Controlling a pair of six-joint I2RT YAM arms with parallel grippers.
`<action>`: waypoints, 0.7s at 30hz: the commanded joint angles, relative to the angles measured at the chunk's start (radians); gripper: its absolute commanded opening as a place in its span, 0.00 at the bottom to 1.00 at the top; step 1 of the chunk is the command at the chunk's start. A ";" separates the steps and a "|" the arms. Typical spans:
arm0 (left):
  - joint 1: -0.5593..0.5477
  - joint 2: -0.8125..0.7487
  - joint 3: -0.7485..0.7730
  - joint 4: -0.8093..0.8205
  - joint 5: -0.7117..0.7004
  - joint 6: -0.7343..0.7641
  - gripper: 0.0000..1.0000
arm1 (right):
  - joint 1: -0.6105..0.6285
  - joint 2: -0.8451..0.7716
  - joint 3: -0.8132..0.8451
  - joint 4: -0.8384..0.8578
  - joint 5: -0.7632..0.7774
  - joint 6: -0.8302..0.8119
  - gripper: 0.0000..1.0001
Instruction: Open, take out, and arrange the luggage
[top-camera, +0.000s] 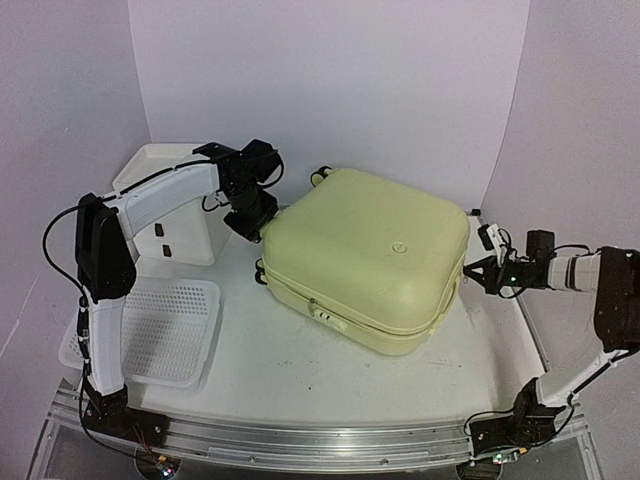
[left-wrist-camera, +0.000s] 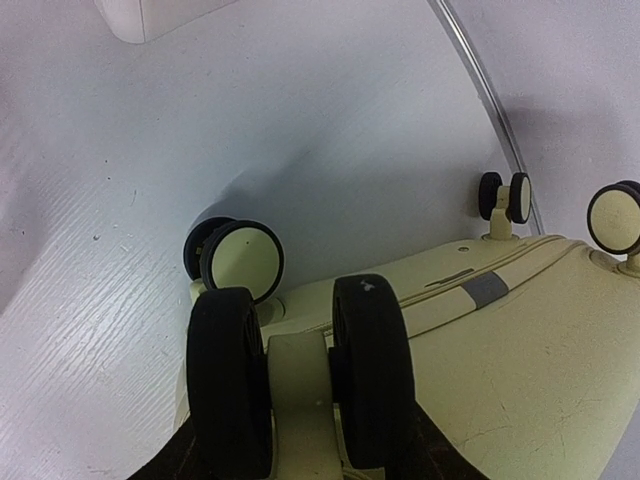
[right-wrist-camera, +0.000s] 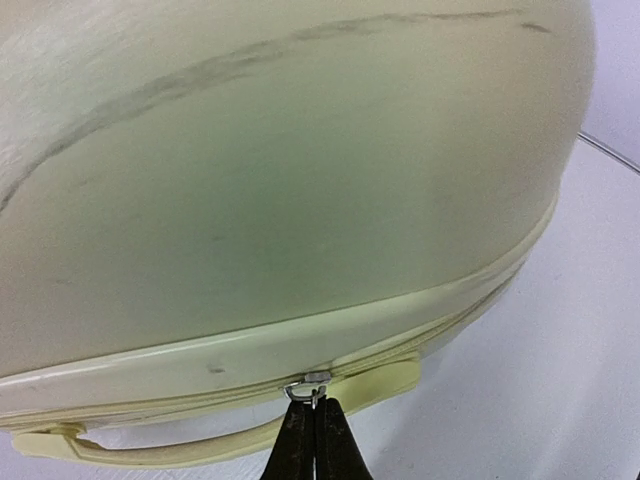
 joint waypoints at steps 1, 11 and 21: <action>0.033 0.033 -0.018 -0.063 -0.126 0.175 0.09 | -0.101 0.092 0.175 0.108 -0.156 -0.096 0.00; 0.033 0.025 -0.069 -0.066 -0.163 0.222 0.08 | -0.172 0.420 0.499 0.025 -0.379 -0.374 0.00; 0.025 0.083 0.003 -0.072 -0.190 0.312 0.07 | -0.111 0.686 0.942 -0.350 -0.331 -0.662 0.00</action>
